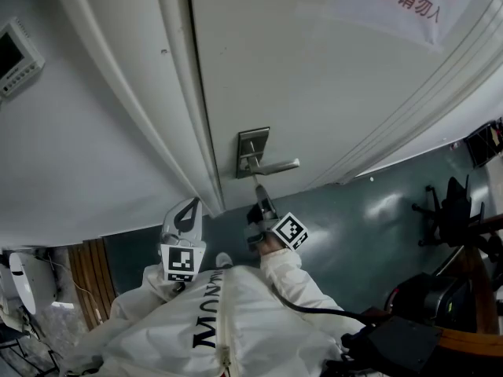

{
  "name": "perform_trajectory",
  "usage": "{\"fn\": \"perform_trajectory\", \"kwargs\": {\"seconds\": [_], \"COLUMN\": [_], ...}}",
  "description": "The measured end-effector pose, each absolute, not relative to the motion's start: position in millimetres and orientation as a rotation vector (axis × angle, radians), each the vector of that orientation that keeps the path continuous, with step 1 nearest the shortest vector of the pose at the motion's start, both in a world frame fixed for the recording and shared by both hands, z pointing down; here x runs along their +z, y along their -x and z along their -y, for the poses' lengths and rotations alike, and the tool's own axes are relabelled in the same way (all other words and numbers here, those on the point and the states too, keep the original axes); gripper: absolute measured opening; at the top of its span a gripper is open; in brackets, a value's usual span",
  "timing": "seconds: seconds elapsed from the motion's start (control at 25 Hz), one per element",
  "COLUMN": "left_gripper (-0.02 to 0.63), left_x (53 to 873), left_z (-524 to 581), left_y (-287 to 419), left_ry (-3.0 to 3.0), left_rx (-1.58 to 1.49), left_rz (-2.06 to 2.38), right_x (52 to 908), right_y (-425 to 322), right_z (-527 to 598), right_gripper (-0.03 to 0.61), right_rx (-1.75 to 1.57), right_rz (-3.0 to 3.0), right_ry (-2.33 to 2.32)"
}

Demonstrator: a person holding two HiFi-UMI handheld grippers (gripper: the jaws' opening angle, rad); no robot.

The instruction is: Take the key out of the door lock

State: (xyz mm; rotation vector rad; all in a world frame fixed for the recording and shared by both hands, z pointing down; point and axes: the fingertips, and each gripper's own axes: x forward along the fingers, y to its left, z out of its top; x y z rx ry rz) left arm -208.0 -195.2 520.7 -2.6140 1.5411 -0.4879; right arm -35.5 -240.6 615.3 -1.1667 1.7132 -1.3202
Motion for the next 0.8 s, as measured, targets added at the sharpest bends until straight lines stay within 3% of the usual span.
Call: {"fn": "perform_trajectory", "kwargs": {"seconds": [0.24,0.8], "left_gripper": [0.000,0.000], "left_x": [523.3,523.2], "left_z": [195.1,202.0], "left_y": [211.0,204.2], "left_ry": [2.616,2.606], "left_rx": [-0.481,-0.458], "left_rz": [-1.560,-1.631], "right_x": [601.9,543.8], "right_y": [39.4,58.5], "right_z": [234.1,217.0], "right_gripper": [0.022,0.023], "right_rx": [-1.152,-0.421], "right_rz": [-2.012,-2.676], "right_ry": [1.374,1.693]}}
